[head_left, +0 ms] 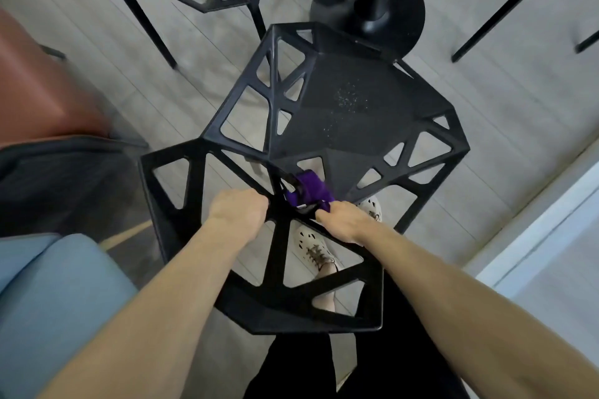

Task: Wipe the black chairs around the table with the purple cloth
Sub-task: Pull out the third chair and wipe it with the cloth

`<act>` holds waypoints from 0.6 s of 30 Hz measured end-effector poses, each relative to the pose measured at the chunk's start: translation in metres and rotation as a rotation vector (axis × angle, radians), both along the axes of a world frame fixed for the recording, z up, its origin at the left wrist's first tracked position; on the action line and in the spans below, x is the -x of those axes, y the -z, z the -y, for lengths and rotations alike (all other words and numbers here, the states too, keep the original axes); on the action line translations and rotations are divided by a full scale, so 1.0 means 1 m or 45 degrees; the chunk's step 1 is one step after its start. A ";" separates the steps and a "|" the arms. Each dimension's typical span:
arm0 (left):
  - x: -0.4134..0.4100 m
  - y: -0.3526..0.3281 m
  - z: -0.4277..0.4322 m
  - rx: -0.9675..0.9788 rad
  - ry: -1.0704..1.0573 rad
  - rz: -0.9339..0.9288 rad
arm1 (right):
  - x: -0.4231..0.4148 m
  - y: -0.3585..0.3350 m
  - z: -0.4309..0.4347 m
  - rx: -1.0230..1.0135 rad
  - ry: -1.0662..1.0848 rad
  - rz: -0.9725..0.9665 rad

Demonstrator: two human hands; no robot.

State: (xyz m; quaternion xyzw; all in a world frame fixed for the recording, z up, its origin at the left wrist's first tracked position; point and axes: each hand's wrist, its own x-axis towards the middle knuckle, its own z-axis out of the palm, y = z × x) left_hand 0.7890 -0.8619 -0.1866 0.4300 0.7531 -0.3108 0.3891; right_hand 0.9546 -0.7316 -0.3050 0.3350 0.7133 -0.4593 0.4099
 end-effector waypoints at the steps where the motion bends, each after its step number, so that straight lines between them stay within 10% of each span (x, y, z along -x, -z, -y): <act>1: -0.001 0.000 0.001 -0.010 0.000 -0.010 | -0.004 0.002 -0.011 -0.058 -0.052 0.046; 11: -0.004 -0.023 0.008 -0.086 -0.007 -0.155 | 0.045 -0.029 0.011 0.086 0.133 -0.093; 18: -0.026 -0.074 0.074 -1.055 -0.557 -0.631 | 0.042 -0.086 0.040 0.248 0.128 -0.145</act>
